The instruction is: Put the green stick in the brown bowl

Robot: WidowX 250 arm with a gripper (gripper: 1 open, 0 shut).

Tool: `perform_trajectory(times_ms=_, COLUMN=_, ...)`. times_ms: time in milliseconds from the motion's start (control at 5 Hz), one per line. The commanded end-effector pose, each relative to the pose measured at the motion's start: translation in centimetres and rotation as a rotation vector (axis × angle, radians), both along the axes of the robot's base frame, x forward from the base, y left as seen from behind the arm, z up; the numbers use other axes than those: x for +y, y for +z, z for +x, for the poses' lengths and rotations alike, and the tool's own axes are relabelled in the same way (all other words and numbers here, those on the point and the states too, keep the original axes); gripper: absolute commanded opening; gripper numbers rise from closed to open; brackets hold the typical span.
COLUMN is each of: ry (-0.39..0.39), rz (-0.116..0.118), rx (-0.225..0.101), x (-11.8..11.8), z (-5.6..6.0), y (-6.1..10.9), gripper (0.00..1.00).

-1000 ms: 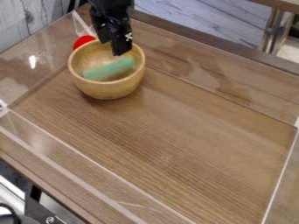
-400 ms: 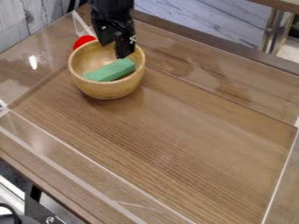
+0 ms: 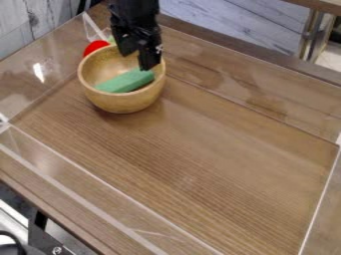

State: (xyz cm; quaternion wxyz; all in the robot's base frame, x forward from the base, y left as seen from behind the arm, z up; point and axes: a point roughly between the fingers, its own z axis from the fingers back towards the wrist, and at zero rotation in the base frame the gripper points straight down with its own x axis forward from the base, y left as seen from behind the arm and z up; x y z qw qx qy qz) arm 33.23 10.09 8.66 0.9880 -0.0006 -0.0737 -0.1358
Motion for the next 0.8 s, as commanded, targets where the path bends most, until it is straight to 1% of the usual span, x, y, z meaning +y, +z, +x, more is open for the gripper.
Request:
perform_trajectory(times_ms=0, ry=-0.005, rz=0.014, rx=-0.035, x=-0.42, z=0.38, y=1.26, gripper=1.00)
perform_trajectory(times_ms=400, ry=0.004, rz=0.011, rx=-0.030, x=-1.00, z=0.35, y=1.29, gripper=1.00)
perform_trajectory(times_ms=600, ry=0.010, rz=0.012, rx=-0.023, x=-1.13, z=0.38, y=1.00, gripper=1.00)
